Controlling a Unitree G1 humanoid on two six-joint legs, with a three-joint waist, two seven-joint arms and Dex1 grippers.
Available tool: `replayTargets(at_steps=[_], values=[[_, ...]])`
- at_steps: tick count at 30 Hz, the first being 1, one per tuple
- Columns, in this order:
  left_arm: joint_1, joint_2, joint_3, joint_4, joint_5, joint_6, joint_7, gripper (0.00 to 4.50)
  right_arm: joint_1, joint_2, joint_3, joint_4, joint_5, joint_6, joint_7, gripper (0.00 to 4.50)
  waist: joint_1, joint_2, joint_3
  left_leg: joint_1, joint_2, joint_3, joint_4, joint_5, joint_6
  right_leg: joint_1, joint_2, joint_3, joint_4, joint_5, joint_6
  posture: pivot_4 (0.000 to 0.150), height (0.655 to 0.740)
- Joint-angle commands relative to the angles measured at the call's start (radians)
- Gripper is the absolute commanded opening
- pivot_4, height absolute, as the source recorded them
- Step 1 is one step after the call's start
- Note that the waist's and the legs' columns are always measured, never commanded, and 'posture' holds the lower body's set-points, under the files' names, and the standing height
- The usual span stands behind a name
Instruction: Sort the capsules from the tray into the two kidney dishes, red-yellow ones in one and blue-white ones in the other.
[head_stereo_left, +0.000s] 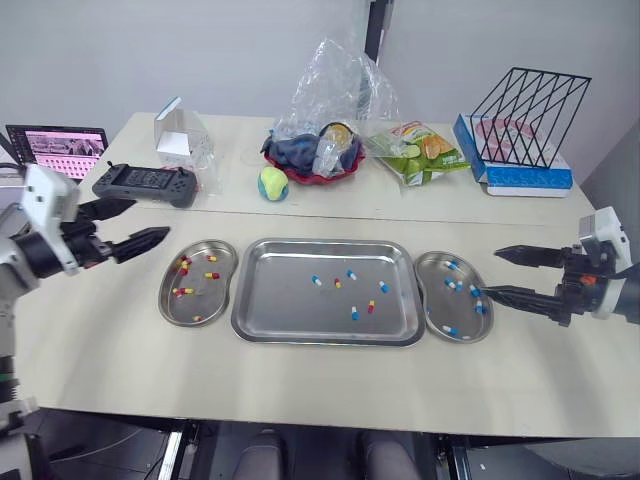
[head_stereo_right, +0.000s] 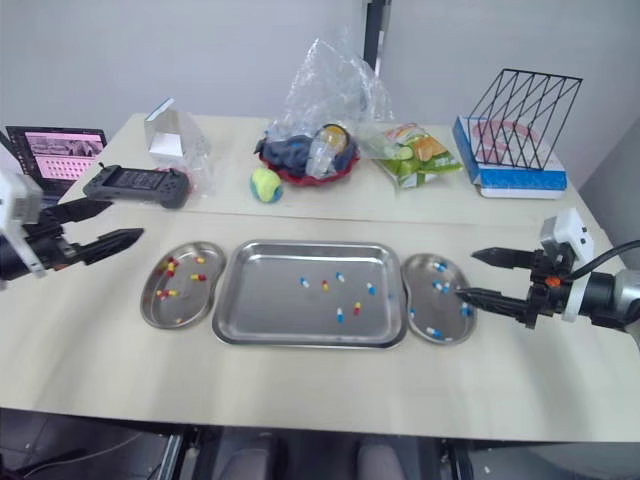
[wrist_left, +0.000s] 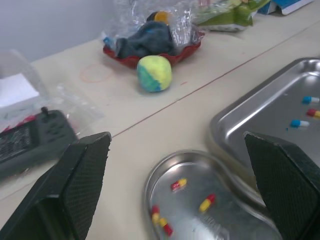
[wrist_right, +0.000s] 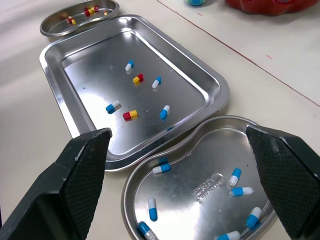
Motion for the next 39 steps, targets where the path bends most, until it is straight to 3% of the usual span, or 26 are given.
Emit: replayTargets(at_steps=[1, 8, 13, 21, 25, 39], values=[[0.059, 0.055, 0.055, 0.052, -0.051, -0.017, -0.161, 4.48, 0.0, -0.022, -0.034, 0.04, -0.026, -0.052, 0.012, 4.5, 0.0, 0.0, 0.0, 0.0, 0.0, 0.0, 0.0, 0.0, 0.0, 0.0, 0.0, 0.0, 0.0, 0.0, 0.0, 0.15, 0.7174], [0.107, 0.086, 0.07, 0.271, 0.03, -0.243, -0.2, 4.48, 0.015, -0.004, -0.045, 0.11, -0.05, -0.105, 0.016, 4.5, 0.004, 0.0, 0.0, -0.001, 0.001, 0.0, 0.0, 0.0, 0.0, -0.001, 0.0, 0.0, 0.001, 0.0, 0.0, 0.15, 0.7174], [0.051, 0.068, 0.054, 0.388, 0.122, -0.356, -0.009, 4.48, -0.001, 0.012, -0.037, 0.15, -0.068, -0.137, -0.004, 4.5, 0.004, 0.0, 0.0, 0.0, 0.001, 0.0, 0.0, 0.0, 0.0, -0.001, 0.0, 0.0, 0.001, 0.0, 0.0, 0.15, 0.7174], [0.071, 0.098, 0.065, 0.444, 0.083, -0.327, -0.114, 4.48, 0.014, 0.027, -0.04, 0.156, -0.08, -0.157, -0.017, 4.5, 0.0, 0.0, 0.0, 0.0, 0.001, 0.0, -0.001, 0.0, 0.0, -0.001, 0.0, 0.0, 0.002, 0.0, 0.0, 0.15, 0.7174], [0.051, 0.109, 0.043, 0.454, 0.095, -0.26, -0.102, 4.48, 0.018, 0.037, -0.041, 0.151, -0.081, -0.156, -0.023, 4.5, 0.0, 0.0, 0.0, -0.001, 0.001, 0.0, 0.0, 0.0, 0.0, -0.001, 0.0, 0.0, 0.002, 0.0, 0.0, 0.15, 0.7174], [0.075, 0.096, 0.058, 0.361, 0.031, -0.184, -0.183, 4.48, 0.026, 0.037, -0.024, 0.068, -0.072, -0.124, -0.041, 4.5, 0.002, 0.0, 0.0, 0.0, 0.001, 0.0, 0.0, 0.0, 0.0, -0.001, 0.0, 0.0, 0.002, 0.0, 0.0, 0.15, 0.7174]])
